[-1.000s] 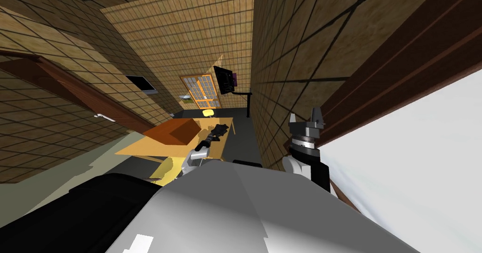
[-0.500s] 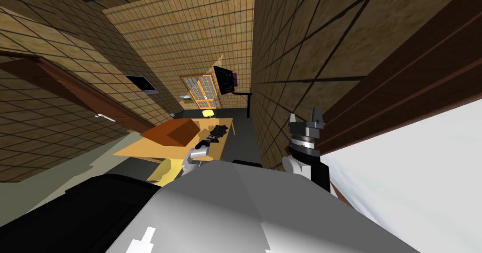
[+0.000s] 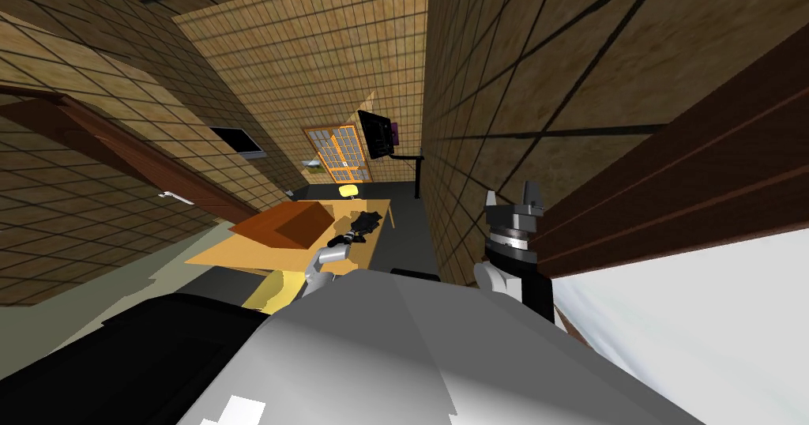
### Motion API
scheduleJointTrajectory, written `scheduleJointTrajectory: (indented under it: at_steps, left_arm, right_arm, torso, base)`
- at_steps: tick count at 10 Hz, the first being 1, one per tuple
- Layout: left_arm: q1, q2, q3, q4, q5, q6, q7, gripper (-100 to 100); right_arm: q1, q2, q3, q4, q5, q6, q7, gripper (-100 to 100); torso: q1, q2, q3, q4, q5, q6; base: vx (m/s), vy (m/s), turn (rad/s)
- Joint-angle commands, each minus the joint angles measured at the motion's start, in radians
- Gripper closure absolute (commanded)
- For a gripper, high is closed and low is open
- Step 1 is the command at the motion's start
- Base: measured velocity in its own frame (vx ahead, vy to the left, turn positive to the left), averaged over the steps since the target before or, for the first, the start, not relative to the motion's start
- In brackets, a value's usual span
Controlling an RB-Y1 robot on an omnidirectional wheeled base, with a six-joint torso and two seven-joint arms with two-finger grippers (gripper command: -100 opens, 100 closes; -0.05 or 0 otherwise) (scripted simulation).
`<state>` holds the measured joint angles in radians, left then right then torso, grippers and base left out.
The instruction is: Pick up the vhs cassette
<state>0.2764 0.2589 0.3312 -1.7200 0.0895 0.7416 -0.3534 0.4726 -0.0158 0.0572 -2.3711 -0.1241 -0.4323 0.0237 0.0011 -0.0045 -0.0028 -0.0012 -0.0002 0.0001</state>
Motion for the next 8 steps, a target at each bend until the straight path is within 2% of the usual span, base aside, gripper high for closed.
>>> scheduleJointTrajectory:
  at_steps: [1,4,5,8]
  left_arm:
    - [-0.024,0.007,0.016,0.037,0.003,0.05,-0.01,-100]
    - [-0.047,0.017,0.029,0.067,0.008,0.143,-0.018,-100]
    - [-0.047,0.017,0.029,0.067,0.008,0.154,-0.018,-100]
    - [-0.091,0.034,0.054,0.123,0.018,0.25,-0.033,-100]
  right_arm:
    - [0.0,0.0,0.0,0.0,0.0,0.0,0.0,0]
    - [0.0,0.0,0.0,0.0,0.0,0.0,0.0,0]
    - [0.0,0.0,0.0,0.0,0.0,0.0,0.0,0]
    - [0.0,0.0,0.0,0.0,0.0,0.0,0.0,0]
  torso:
    - [0.0,0.0,0.0,0.0,0.0,0.0]
    - [0.0,-0.002,-0.001,0.0,0.0,0.0]
    - [0.0,-0.001,-0.001,0.0,0.0,0.0]
    - [0.0,0.0,0.0,0.0,0.0,0.0]
  base:
    - [0.095,-0.009,0.013]
    - [0.084,-0.001,0.013]
    - [0.028,0.001,-0.002]
    - [0.066,0.004,0.01]
